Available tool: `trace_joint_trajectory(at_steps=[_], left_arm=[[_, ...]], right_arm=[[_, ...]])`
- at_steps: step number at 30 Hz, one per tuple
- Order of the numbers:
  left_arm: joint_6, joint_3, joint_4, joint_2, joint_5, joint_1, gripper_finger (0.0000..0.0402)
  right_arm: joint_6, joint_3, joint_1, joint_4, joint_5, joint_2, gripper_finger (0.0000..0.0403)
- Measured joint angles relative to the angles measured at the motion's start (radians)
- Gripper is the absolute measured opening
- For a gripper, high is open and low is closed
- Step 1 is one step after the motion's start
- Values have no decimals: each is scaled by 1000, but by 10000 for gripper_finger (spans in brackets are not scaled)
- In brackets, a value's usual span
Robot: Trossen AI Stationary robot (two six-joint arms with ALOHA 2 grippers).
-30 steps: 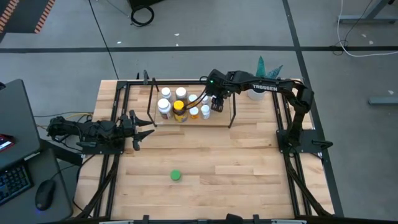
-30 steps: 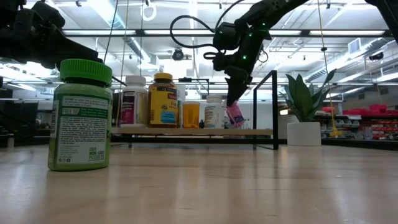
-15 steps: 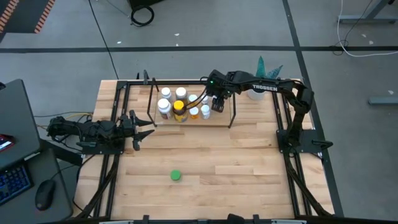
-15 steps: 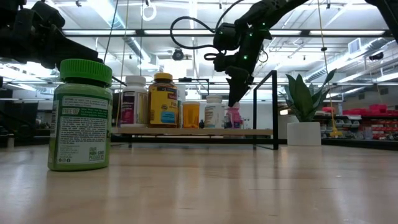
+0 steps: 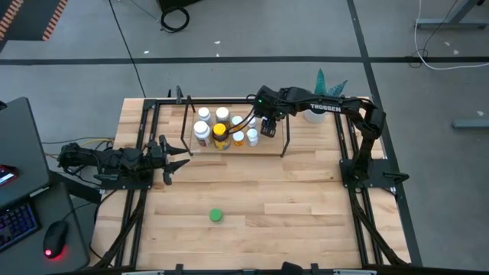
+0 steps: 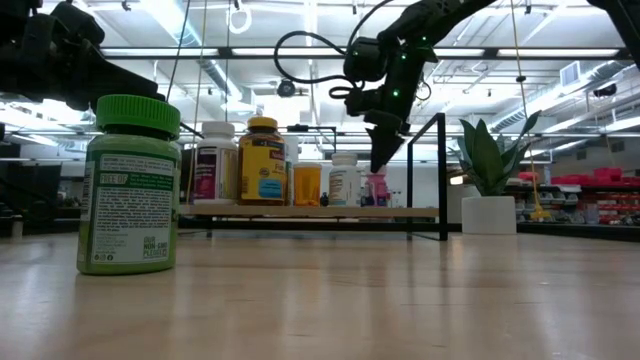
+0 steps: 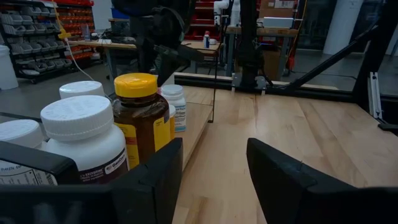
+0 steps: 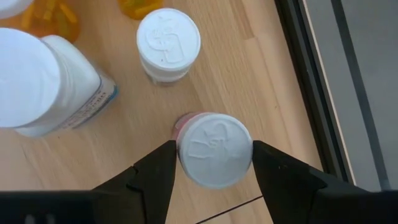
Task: Pick and place medicine bottles onto shelf by color
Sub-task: Put the pink bottle on the shelf, then put the green bottle on the shelf
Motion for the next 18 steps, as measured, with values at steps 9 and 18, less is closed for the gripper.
trace_joint_trajectory(at_steps=[9, 18], left_arm=[[0, 0, 0, 0, 0, 0, 183], [0, 0, 0, 0, 0, 0, 184]], right_arm=[[31, 63, 18, -74, 1, 0, 227], [65, 186, 146, -69, -20, -1, 232]])
